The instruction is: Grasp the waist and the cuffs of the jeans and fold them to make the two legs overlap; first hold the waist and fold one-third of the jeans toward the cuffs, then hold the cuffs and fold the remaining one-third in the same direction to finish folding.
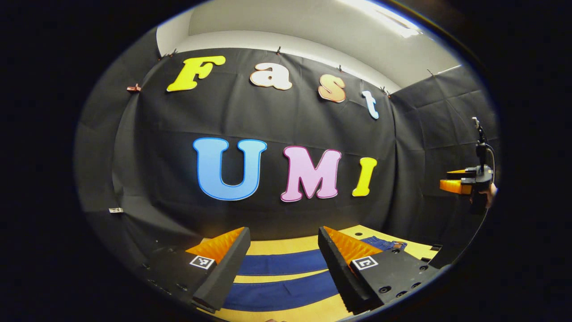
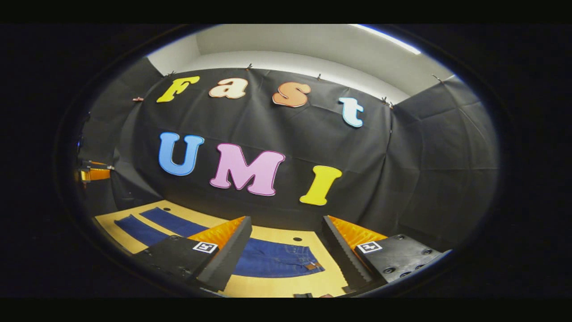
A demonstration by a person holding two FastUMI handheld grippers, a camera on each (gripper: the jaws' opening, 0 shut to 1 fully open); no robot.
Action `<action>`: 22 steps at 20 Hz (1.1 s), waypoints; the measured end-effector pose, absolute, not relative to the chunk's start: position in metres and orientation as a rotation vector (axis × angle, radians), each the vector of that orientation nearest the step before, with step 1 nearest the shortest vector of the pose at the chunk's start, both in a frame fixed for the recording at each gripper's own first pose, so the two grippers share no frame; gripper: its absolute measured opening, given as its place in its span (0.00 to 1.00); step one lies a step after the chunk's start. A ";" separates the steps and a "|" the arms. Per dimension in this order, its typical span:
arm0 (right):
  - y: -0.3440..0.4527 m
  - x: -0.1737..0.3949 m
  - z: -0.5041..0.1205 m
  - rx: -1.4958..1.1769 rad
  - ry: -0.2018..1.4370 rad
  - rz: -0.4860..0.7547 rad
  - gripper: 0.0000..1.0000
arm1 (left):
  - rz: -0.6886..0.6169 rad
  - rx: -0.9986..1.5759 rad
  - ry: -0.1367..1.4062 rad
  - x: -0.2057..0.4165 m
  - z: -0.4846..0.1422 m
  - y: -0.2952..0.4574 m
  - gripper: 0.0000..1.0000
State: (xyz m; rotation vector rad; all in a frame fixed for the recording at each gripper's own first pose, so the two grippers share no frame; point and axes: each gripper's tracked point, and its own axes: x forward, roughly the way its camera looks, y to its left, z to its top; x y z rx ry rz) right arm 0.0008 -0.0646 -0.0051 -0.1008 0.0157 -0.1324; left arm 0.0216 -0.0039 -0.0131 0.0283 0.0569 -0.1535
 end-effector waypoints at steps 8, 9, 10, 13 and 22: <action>-0.051 0.057 -0.057 -0.346 0.126 0.127 0.96 | -0.351 0.185 0.217 0.024 -0.062 0.025 0.96; -0.057 0.065 -0.078 -0.378 0.177 0.159 0.96 | -0.378 0.199 0.248 0.023 -0.071 0.033 0.97; -0.063 0.072 -0.101 -0.412 0.238 0.187 0.96 | -0.405 0.217 0.286 0.023 -0.085 0.041 0.97; -0.078 0.086 -0.178 -0.531 0.452 0.301 0.96 | -0.504 0.289 0.413 0.022 -0.133 0.058 0.97; -0.113 0.104 -0.382 -0.770 0.999 0.764 0.96 | -0.768 0.507 0.982 0.028 -0.295 0.098 0.97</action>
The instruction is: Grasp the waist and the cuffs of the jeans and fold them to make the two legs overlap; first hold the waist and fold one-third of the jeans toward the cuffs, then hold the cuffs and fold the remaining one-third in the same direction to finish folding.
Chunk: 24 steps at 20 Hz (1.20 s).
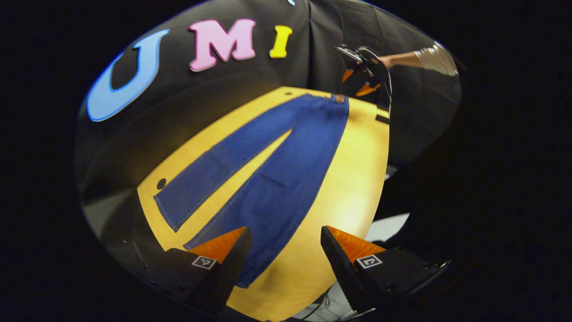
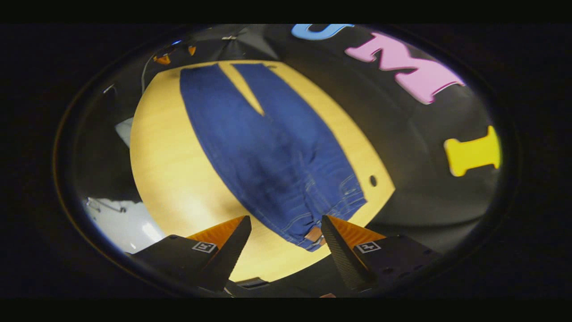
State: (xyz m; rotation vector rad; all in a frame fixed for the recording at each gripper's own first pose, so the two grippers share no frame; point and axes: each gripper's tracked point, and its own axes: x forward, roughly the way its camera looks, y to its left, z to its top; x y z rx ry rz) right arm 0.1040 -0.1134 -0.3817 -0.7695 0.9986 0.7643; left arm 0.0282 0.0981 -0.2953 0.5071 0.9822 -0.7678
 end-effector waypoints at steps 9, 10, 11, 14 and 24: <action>-0.154 0.095 -0.476 -0.801 1.281 0.964 0.96 | -0.812 0.708 1.438 0.019 -0.400 0.188 0.97; -0.158 0.091 -0.483 -0.807 1.300 0.971 0.96 | -0.813 0.712 1.446 0.022 -0.405 0.189 0.96; -0.162 0.088 -0.488 -0.816 1.321 0.979 0.96 | -0.801 0.693 1.444 0.028 -0.412 0.184 0.96; -0.164 0.088 -0.499 -0.810 1.348 0.977 0.95 | -0.780 0.667 1.460 0.033 -0.431 0.171 0.97; -0.156 0.108 -0.508 -0.670 1.421 0.901 0.88 | -0.739 0.682 1.464 0.036 -0.438 0.179 0.94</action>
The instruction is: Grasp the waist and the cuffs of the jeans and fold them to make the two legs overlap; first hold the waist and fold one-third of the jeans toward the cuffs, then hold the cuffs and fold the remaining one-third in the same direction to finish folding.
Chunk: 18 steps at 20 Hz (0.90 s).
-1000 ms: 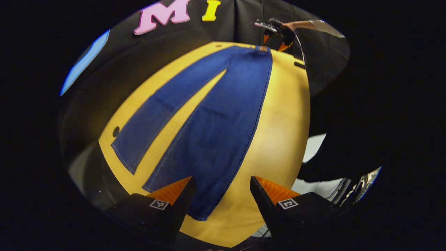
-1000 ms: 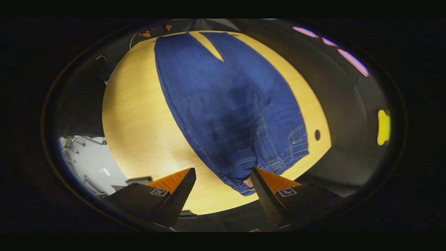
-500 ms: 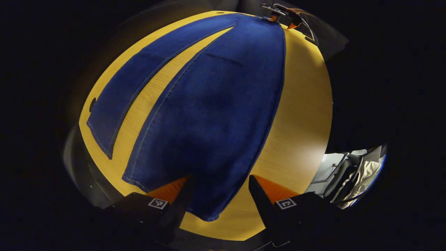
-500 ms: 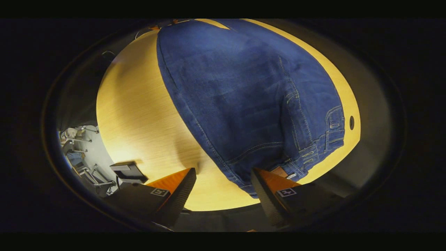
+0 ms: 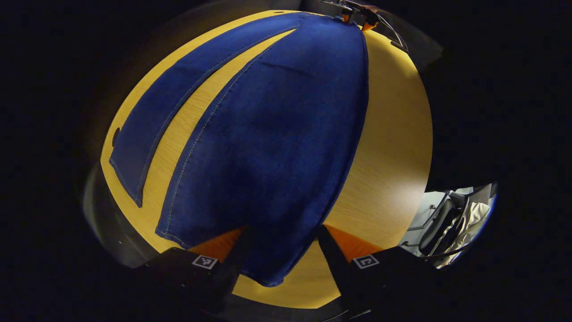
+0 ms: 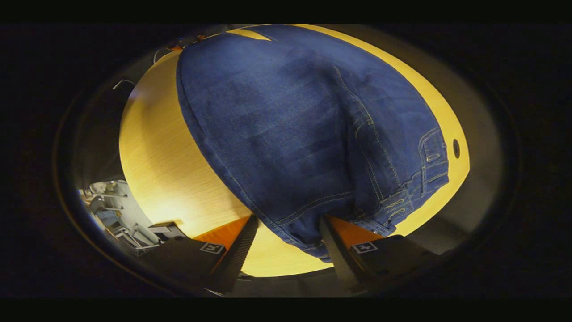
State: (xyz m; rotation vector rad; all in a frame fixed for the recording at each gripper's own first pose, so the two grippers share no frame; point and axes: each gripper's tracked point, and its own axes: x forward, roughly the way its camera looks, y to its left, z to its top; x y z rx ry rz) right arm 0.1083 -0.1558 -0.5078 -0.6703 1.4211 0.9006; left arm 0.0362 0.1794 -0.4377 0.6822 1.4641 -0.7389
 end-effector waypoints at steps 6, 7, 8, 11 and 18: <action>-0.154 0.132 -0.509 -0.491 1.393 0.651 0.01 | -0.562 0.607 1.467 0.049 -0.435 0.181 0.06; -0.154 0.132 -0.504 -0.446 1.380 0.616 0.00 | -0.515 0.575 1.462 0.053 -0.434 0.184 0.06; -0.154 0.134 -0.504 -0.404 1.368 0.583 0.02 | -0.471 0.541 1.449 0.061 -0.432 0.185 0.06; -0.152 0.144 -0.486 -0.364 1.301 0.533 0.00 | -0.375 0.436 1.402 0.083 -0.414 0.190 0.06; -0.152 0.202 -0.394 -0.211 1.055 0.391 0.05 | -0.198 0.313 1.240 0.169 -0.356 0.210 0.06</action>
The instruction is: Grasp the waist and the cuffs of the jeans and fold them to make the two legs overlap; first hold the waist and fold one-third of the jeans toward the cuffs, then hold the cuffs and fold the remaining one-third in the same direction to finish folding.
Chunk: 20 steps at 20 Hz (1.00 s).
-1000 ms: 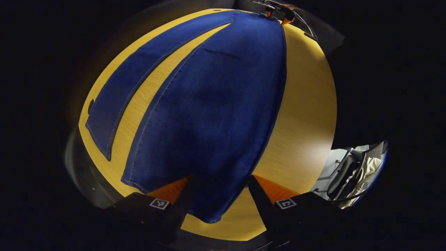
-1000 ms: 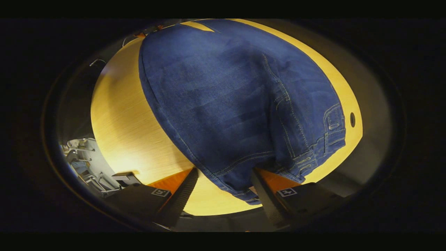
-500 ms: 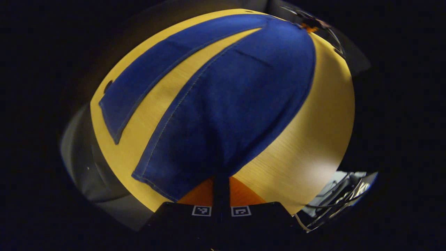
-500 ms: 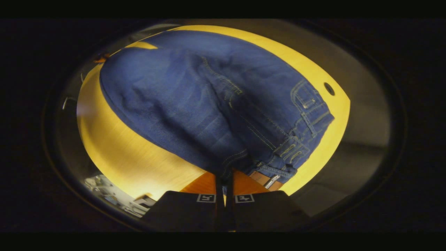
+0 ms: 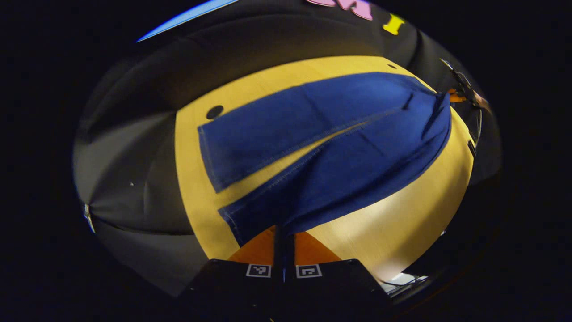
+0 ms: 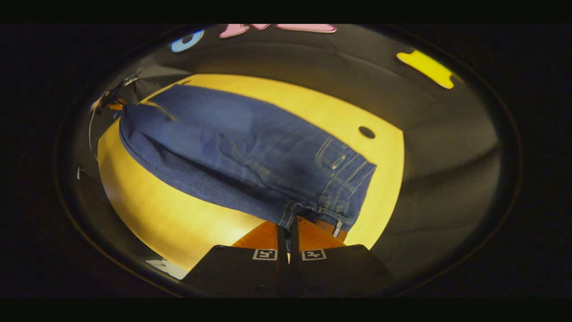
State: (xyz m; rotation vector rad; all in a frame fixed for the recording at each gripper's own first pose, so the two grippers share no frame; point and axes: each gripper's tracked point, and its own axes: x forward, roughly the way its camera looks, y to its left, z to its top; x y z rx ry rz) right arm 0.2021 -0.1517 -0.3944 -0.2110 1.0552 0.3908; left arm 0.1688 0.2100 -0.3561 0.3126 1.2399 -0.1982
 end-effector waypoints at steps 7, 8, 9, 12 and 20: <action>-0.165 0.306 -0.364 -0.285 0.905 0.255 0.00 | -0.098 0.546 1.110 0.310 -0.349 0.234 0.06; -0.165 0.320 -0.376 -0.276 0.908 0.234 0.00 | -0.087 0.563 1.101 0.323 -0.356 0.234 0.06; -0.165 0.334 -0.389 -0.263 0.911 0.210 0.04 | -0.085 0.585 1.108 0.334 -0.368 0.235 0.06; -0.162 0.359 -0.432 -0.240 0.947 0.155 0.05 | -0.040 0.658 1.103 0.359 -0.400 0.237 0.02; -0.156 0.394 -0.459 -0.320 0.901 0.119 0.77 | 0.060 0.663 1.027 0.374 -0.404 0.249 0.96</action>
